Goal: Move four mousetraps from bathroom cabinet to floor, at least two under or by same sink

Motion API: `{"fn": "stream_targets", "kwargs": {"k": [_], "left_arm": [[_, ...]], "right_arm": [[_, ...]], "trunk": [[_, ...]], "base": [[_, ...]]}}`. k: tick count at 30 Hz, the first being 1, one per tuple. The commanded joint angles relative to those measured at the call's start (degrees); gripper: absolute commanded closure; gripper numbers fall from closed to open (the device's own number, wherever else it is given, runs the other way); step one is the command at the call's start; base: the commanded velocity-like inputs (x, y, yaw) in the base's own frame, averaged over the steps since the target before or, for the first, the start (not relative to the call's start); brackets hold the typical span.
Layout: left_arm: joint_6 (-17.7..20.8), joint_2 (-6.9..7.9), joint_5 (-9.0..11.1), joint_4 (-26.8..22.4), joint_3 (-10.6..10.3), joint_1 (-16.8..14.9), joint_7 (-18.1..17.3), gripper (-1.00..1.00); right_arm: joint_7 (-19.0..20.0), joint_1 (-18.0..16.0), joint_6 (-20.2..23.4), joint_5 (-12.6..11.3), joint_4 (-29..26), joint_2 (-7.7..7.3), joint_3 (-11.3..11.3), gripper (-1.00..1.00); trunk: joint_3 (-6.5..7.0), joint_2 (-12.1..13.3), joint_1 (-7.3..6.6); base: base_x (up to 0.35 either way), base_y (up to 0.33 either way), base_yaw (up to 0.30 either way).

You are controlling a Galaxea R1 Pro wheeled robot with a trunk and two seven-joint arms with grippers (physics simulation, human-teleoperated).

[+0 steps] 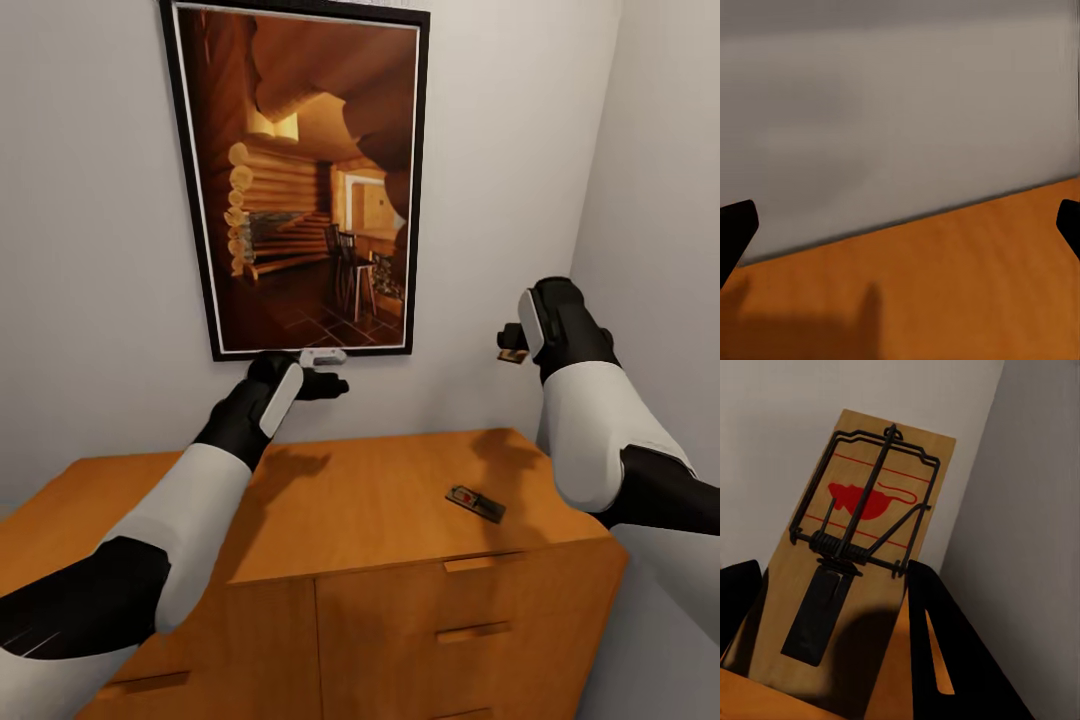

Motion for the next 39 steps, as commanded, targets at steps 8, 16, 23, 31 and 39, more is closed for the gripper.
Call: {"fn": "stream_targets", "kwargs": {"k": [8,16,23,31,39], "left_arm": [[0.1,0.00,0.7,-0.2,-4.6,-0.1,0.6,-1.00],[0.2,0.00,1.4,-0.2,-5.0,-0.1,0.1,-1.00],[0.2,0.00,4.8,-0.2,-5.3,-0.1,-0.2,-1.00],[0.1,0.00,8.0,0.0,-6.7,-0.1,-0.2,-1.00],[0.1,0.00,8.5,0.1,-8.4,0.0,-0.2,-1.00]], "right_arm": [[0.5,-0.1,0.2,0.2,-0.4,0.30,-0.3,1.00],[1.3,-0.1,0.2,0.1,-0.4,0.47,-0.4,1.00],[1.7,-0.1,0.2,0.0,-0.4,0.34,-0.4,1.00],[1.8,-0.1,0.2,-3.6,-0.5,1.12,-0.1,1.00],[1.9,-0.1,0.2,-7.6,-3.4,6.75,3.9,1.00]], "trunk": [[1.50,3.2,-1.77],[3.17,6.4,-3.52],[4.64,9.2,-5.06],[6.34,12.4,-6.82],[8.05,15.6,-8.57]], "base": [[0.000,0.000,-0.197],[0.000,0.000,-0.265],[0.000,0.000,-0.268],[0.000,0.000,-0.261],[0.000,0.000,-0.254]]}}
